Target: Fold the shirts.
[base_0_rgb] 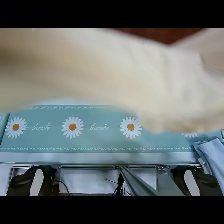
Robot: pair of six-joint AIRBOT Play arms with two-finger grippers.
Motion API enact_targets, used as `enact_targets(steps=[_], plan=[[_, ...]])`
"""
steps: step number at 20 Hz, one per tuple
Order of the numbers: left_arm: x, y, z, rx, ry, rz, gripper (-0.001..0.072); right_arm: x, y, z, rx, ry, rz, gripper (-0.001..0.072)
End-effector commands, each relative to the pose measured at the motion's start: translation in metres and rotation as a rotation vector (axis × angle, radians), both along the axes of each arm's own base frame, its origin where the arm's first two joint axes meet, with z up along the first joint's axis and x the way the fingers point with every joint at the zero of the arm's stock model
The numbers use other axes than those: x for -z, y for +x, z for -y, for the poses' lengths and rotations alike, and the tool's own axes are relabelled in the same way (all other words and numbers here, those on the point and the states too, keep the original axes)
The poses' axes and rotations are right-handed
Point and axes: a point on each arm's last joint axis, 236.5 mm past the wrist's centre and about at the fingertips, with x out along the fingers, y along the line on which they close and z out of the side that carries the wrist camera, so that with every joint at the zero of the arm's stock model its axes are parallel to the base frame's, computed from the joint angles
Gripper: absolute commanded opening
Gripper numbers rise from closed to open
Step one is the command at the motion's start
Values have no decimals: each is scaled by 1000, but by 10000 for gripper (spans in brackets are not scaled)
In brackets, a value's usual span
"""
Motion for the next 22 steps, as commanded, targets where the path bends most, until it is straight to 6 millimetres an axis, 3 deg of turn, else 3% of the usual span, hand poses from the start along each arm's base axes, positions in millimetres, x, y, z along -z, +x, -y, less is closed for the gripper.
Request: enact_targets(steps=[1,3,5,8,10,12,16,20,22], plan=[[30,-30,-28,-180,-26,-97,20,19,-43,22,157,8,-55,18],[53,-29,-34,-206,-10,-188,19,45,-40,31,188,7,-165,18],[88,-17,-38,-201,10,-354,19,91,-27,40,208,-36,-382,17],[154,27,-48,-157,-41,-653,19,135,5,51,188,-12,-617,17],[200,60,-48,-94,-108,-824,19,171,39,55,133,15,-808,17],[247,94,-50,-46,-180,-958,19,204,83,39,-27,52,-940,17],[325,162,-71,-48,-280,-1091,19,276,172,66,-54,146,-1150,17],[369,224,-81,-8,-369,-1179,19,347,246,67,-60,106,-1262,17],[393,253,-78,21,-426,-1217,20,369,291,58,-38,32,-1215,18]])
